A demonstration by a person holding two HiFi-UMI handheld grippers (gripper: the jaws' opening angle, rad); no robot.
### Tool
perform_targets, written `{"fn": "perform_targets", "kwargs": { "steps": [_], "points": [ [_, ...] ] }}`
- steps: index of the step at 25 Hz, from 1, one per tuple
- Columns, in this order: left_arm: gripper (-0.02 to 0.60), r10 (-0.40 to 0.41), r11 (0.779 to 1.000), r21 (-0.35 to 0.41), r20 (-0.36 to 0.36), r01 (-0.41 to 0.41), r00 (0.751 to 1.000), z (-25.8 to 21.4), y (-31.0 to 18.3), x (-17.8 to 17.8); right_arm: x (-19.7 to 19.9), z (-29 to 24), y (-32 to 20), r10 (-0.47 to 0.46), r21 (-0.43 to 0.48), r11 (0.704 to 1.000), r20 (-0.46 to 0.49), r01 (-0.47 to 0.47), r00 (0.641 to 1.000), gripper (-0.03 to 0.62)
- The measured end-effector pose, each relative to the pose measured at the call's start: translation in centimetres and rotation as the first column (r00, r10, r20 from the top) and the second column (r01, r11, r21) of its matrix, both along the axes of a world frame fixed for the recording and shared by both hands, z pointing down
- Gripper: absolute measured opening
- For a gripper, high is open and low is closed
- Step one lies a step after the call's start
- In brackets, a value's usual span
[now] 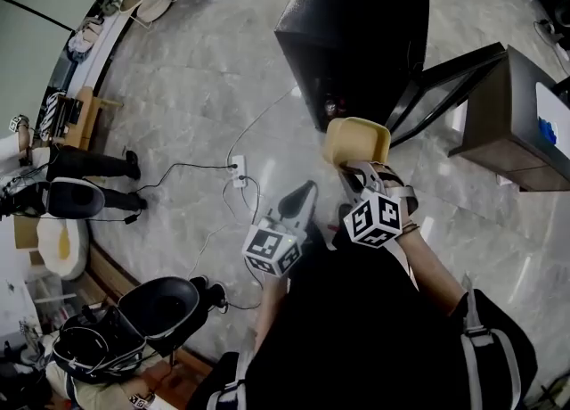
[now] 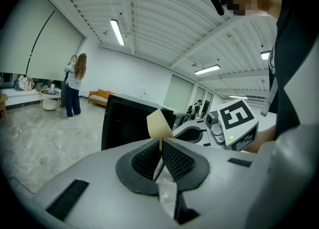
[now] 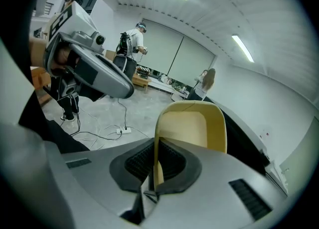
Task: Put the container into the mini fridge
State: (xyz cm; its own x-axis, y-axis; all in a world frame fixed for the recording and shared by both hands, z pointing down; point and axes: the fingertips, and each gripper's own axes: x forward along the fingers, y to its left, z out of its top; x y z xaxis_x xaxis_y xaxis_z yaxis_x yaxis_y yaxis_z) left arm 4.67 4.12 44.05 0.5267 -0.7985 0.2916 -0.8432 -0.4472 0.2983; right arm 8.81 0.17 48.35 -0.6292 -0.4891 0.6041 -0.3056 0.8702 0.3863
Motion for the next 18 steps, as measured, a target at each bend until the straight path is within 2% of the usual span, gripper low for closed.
{"fn": "perform_targets", "kwargs": {
  "steps": [5, 12, 18],
  "points": [
    [0.043, -0.019, 1.000, -0.024, -0.013, 0.019, 1.000, 0.2, -1.1, -3.1, -2.4, 1.4, -0.8, -0.021, -0.030, 0.999, -0.041, 0.019, 0.999, 0.022],
    [0.043, -0.008, 0.999, -0.036, -0.042, 0.006, 0.999, 1.3, -3.2, -5.6, -4.9, 3.9, -1.5, -0.053, -0.041, 0.998, -0.129, 0.048, 0.990, 0.025],
    [0.043, 0.013, 0.999, -0.039, -0.084, -0.016, 0.996, 2.3, -6.9, -6.8, -5.6, 6.6, -5.2, -0.042, -0.038, 0.999, -0.222, 0.034, 0.974, 0.025]
  ]
}}
